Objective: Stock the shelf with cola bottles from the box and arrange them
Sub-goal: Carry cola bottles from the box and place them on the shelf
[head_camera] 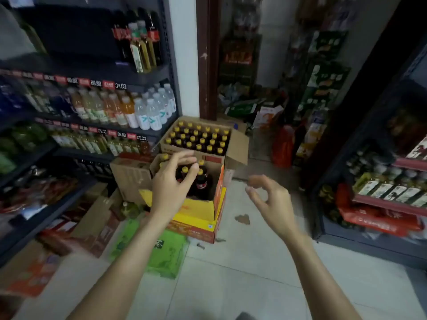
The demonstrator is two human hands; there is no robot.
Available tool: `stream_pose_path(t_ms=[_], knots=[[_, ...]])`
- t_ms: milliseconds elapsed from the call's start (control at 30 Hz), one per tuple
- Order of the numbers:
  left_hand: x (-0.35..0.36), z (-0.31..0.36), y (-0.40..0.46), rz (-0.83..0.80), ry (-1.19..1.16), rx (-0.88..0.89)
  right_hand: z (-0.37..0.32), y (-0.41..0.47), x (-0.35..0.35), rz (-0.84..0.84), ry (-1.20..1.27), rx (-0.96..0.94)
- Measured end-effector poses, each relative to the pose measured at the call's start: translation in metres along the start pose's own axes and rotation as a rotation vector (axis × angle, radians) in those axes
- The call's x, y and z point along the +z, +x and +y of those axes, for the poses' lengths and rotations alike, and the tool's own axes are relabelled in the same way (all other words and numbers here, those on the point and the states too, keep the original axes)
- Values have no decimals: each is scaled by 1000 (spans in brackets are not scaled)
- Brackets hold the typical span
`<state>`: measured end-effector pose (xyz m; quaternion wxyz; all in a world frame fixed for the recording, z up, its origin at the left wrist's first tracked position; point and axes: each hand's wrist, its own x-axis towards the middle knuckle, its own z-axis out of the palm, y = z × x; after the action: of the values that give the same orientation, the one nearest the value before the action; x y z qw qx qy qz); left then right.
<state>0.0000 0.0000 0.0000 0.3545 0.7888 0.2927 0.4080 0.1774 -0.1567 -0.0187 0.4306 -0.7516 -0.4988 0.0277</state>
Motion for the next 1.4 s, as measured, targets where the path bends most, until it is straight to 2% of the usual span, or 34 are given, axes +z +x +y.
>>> stream_pose_path(t_ms=[100, 200, 433, 567, 700, 900, 1133, 1300, 1400], knots=[[12, -45, 8, 61, 214, -37, 39, 16, 31, -178, -126, 102], [29, -101, 20, -20, 339, -190, 77, 36, 60, -358, -233, 187], [65, -188, 59, -170, 281, -577, 146, 114, 119, -465, -171, 212], [79, -241, 88, -195, 320, -689, 172, 160, 168, -504, -68, 254], [103, -300, 118, -196, 234, -776, 196, 200, 229, -494, -9, 360], [164, -396, 146, -189, 197, -802, 244, 223, 334, -584, -16, 476], [204, -460, 139, -97, 212, -773, 270, 205, 417, -520, -64, 633], [225, -471, 137, -156, 477, -656, 273, 200, 447, -321, -82, 676], [226, -476, 138, -233, 627, -571, 271, 199, 447, -271, -50, 650]])
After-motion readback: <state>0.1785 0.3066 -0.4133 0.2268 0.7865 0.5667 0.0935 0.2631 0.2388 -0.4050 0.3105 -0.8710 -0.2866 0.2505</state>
